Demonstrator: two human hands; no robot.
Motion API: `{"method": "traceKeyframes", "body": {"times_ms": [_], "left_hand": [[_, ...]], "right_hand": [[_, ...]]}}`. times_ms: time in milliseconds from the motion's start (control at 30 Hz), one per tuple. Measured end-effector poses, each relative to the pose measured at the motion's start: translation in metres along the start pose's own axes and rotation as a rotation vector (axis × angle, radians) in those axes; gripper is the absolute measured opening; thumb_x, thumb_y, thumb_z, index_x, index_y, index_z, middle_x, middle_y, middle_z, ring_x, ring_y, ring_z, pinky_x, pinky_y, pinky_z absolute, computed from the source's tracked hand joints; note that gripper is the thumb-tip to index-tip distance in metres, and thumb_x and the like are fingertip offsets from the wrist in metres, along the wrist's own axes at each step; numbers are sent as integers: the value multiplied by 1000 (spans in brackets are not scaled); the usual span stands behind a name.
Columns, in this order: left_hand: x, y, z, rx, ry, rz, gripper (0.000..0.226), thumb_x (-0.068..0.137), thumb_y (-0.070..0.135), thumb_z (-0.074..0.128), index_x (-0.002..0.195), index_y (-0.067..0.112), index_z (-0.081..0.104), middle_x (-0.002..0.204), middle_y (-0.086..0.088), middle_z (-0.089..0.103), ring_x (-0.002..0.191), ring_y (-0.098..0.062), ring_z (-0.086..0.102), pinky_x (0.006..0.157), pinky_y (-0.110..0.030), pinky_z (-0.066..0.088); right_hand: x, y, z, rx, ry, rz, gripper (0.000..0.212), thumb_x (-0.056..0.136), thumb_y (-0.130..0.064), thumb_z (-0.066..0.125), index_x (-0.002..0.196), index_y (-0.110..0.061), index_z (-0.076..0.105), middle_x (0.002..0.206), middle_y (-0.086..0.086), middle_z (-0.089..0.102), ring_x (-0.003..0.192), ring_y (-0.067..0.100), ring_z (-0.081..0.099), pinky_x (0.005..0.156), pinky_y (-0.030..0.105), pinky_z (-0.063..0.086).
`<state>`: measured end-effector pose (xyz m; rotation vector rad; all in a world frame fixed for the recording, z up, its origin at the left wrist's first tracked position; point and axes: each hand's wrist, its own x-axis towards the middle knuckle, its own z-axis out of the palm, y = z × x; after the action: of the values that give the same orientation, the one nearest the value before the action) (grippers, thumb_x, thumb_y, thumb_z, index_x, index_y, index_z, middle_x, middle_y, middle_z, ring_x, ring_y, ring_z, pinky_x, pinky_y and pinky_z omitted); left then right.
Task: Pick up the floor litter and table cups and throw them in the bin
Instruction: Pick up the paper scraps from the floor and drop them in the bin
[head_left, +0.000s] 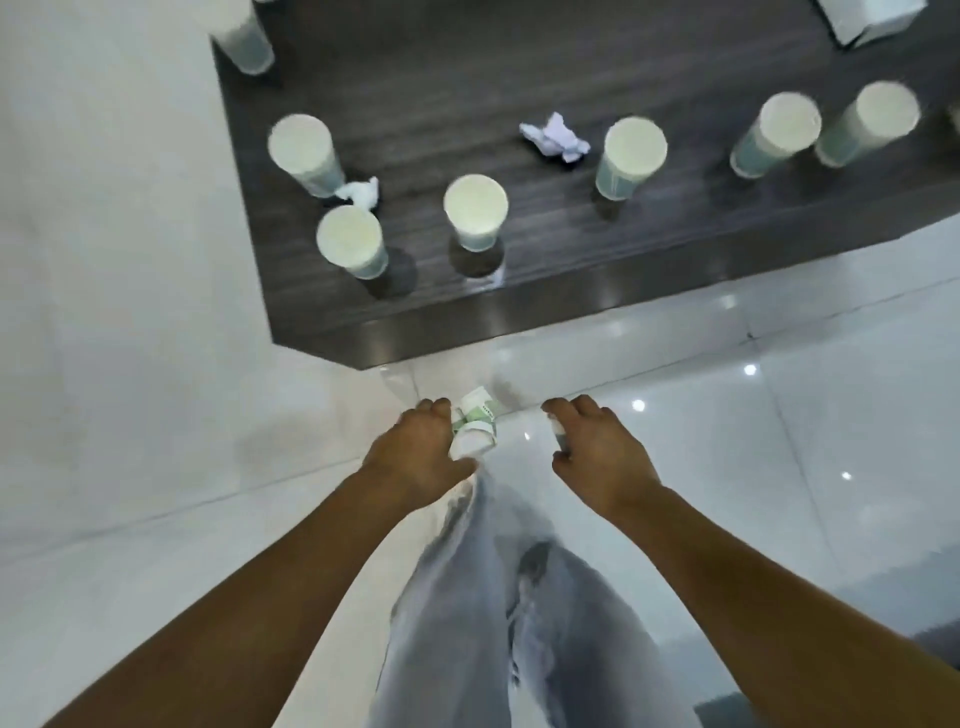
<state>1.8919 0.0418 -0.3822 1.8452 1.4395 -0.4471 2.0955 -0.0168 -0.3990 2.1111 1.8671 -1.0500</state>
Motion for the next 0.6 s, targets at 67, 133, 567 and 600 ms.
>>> {"method": "traceKeyframes", "body": {"times_ms": [67, 133, 567, 600], "left_hand": [[-61, -4, -43, -51, 41, -36, 61, 82, 47, 65, 128, 13, 43, 120, -7, 52, 111, -25, 52, 86, -35, 46], [-115, -17, -81, -98, 90, -87, 60, 81, 47, 65, 126, 13, 44, 117, -8, 53, 108, -25, 53, 82, -35, 46], [-273, -273, -256, -300, 306, -425, 55, 80, 47, 63, 120, 14, 46, 114, -5, 53, 104, -22, 53, 72, -30, 41], [-279, -296, -271, -298, 318, -439, 55, 80, 47, 63, 120, 13, 46, 114, -6, 53, 104, -22, 53, 73, -31, 41]], "right_hand": [[-32, -55, -39, -7, -9, -67, 54, 88, -14, 56, 139, -25, 38, 127, 2, 50, 109, 23, 52, 83, 33, 54], [-55, -111, -71, -29, -41, -131, 55, 90, -14, 57, 139, -26, 37, 131, 2, 49, 111, 24, 52, 87, 35, 54], [-18, -480, -125, -312, -124, -493, 57, 88, -12, 54, 141, -24, 37, 134, 4, 46, 116, 28, 49, 86, 37, 50], [-10, -508, -125, -316, -126, -515, 57, 87, -12, 53, 141, -24, 37, 132, 4, 46, 115, 27, 49, 82, 35, 50]]}}
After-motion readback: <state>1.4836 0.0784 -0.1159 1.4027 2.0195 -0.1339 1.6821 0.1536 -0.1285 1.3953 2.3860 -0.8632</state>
